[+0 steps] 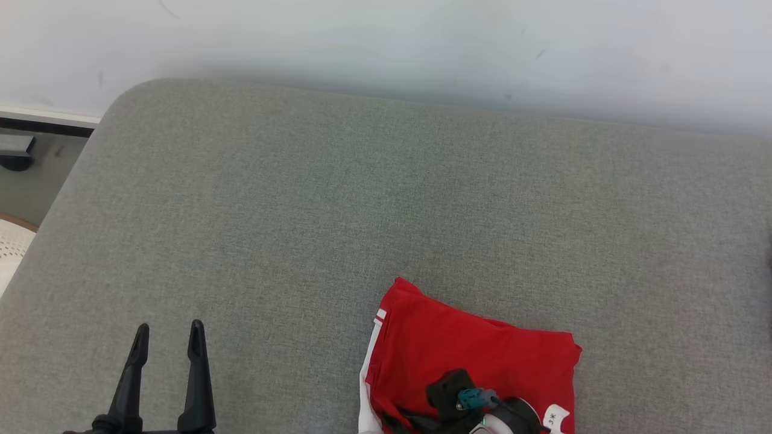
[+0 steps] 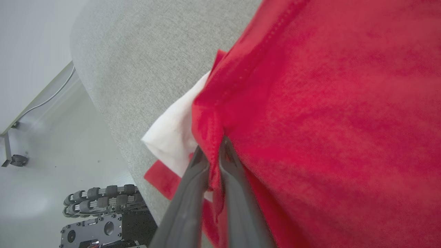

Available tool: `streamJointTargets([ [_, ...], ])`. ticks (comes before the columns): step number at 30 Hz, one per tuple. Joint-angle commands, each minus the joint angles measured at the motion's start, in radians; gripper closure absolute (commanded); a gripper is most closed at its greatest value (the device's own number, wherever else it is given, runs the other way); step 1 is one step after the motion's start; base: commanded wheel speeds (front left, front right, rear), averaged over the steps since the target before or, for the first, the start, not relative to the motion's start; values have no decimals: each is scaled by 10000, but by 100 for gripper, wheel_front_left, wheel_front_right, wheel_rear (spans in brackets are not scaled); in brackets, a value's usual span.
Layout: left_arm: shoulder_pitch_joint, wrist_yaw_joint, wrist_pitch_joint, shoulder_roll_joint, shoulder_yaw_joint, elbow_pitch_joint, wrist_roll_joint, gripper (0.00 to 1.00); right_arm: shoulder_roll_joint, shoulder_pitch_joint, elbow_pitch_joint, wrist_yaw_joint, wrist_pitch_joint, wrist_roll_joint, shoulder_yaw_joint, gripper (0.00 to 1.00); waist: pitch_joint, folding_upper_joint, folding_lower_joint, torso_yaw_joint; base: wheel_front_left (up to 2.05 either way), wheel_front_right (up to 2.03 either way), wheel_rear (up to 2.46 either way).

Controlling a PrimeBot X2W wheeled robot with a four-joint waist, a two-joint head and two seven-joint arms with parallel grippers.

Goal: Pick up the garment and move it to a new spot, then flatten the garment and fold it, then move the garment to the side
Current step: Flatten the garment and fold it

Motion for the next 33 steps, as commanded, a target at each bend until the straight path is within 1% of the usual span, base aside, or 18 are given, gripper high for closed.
streamJointTargets([
  [1,68,15,-31,51,39,-49,17,0,70,-38,206,-22,-61,350,-7,8,-43,0,1,1,0,0,0],
  [2,68,15,-31,51,39,-49,17,0,70,-38,206,-22,-61,350,-7,8,-43,0,1,1,0,0,0],
  [3,96,15,-31,57,40,-51,19,0,71,-74,234,-22,-93,557,35,0,-63,0,1,2,0,0,0],
  [5,138,15,-31,54,60,-68,17,0,-14,-145,228,-23,-96,1068,79,0,-86,0,1,-10,0,0,0],
  [9,187,15,-31,38,105,-71,40,0,-735,-277,-170,-23,-35,1949,20,0,-112,0,1,-91,0,0,0],
  [13,115,15,-31,10,120,-51,76,0,-1449,-460,-578,-25,177,2580,-220,0,-87,0,1,-191,0,0,0],
  [14,85,15,-31,4,137,-32,83,0,-1728,-554,-866,-23,228,2883,-281,0,-92,0,1,-253,0,0,0],
  [18,40,15,-31,3,177,6,100,0,-2148,-625,-1547,-22,212,3725,-183,0,-100,0,1,-386,0,0,0],
  [21,-13,15,-31,24,155,28,85,0,-2341,-657,-1870,-22,470,4262,215,0,-107,0,1,-458,0,0,0],
  [23,-27,15,-31,42,164,41,70,0,-2247,-486,-2264,-22,704,4409,542,0,-129,0,1,-517,0,0,0],
  [27,-58,15,-31,69,130,40,47,0,-2221,88,-2983,-22,1034,4116,1007,0,-117,0,1,-558,0,0,0],
  [28,-67,15,-31,72,120,37,46,0,-2174,190,-3198,-22,1134,4000,1051,3,-114,0,1,-552,0,0,0],
  [29,-71,15,-31,78,104,26,41,0,-2107,298,-3369,-22,1254,3875,1023,25,-111,0,1,-543,0,0,0],
  [30,-67,15,-31,85,94,18,34,0,-2048,419,-3534,-22,1390,3720,981,72,-109,0,1,-530,0,0,0],
  [31,-52,15,-31,91,90,14,25,0,-1987,563,-3673,-22,1574,3558,907,89,-112,0,1,-515,0,0,0],
  [32,-34,15,-31,97,87,8,16,0,-1952,697,-3817,-22,1757,3417,812,98,-114,0,1,-495,0,0,0],
  [33,-13,15,-31,97,84,7,5,0,-1869,816,-3993,-22,1960,3282,636,96,-119,0,1,-474,0,0,0],
])
